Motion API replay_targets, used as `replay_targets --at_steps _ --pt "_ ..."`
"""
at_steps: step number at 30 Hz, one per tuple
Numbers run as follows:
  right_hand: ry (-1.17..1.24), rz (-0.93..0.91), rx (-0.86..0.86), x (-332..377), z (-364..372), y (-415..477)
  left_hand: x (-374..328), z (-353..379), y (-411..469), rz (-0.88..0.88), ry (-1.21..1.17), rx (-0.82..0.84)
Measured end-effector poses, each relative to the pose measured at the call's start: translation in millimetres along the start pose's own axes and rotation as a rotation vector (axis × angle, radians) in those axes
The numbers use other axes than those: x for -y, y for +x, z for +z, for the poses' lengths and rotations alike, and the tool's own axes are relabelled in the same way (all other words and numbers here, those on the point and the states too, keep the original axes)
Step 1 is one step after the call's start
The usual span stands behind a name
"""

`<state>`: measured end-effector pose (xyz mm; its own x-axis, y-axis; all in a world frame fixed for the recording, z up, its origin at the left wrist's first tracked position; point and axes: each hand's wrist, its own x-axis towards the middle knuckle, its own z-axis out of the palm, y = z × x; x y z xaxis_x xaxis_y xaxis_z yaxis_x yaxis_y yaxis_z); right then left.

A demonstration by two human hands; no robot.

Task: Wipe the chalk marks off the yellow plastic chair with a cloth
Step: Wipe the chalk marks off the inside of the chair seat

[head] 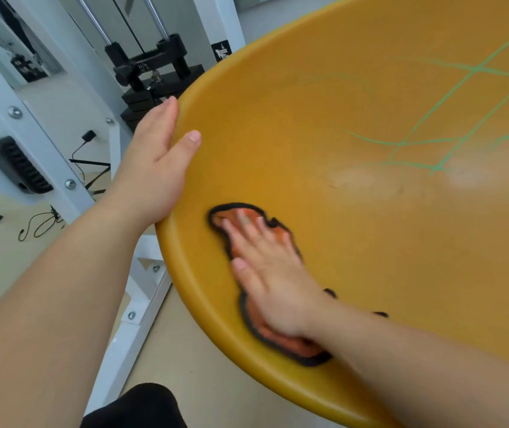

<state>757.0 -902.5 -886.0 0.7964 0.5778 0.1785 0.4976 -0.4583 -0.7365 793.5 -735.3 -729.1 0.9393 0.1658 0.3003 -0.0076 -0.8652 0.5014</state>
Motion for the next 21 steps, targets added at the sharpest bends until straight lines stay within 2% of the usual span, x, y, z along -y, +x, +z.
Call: replay_targets --at_steps 1,3,5,7,9,11,16,19,21 --pt "-0.129 0.066 -0.02 -31.9 -5.3 1.1 0.4 0.1 0.6 0.007 0.021 0.009" --pt "-0.343 0.31 -0.087 -100.6 -30.4 3.0 -1.1 0.1 0.2 0.052 0.135 0.017" --pt "-0.439 0.569 -0.152 -152.5 -66.3 0.2 -3.0 0.2 -1.9 0.112 0.336 0.031" --pt "-0.477 0.741 -0.172 -174.1 -90.4 -3.7 -4.8 1.4 -3.0 0.12 0.447 0.046" --pt "-0.449 0.798 -0.14 -158.2 -80.5 1.7 -6.0 2.0 -2.2 0.129 0.492 0.049" --pt "-0.36 0.692 -0.072 -114.2 -46.9 10.3 -6.1 2.1 -0.1 0.142 0.542 0.038" --pt "-0.041 0.215 0.047 11.5 6.8 0.7 -6.5 2.4 4.6 0.129 0.585 0.047" --pt "-0.034 0.016 0.098 -5.3 -2.1 -18.6 -11.0 4.7 5.2 0.137 0.693 0.036" --pt "-0.218 0.075 0.073 -57.1 -17.7 -19.7 -15.6 9.3 5.5 0.169 0.849 0.051"
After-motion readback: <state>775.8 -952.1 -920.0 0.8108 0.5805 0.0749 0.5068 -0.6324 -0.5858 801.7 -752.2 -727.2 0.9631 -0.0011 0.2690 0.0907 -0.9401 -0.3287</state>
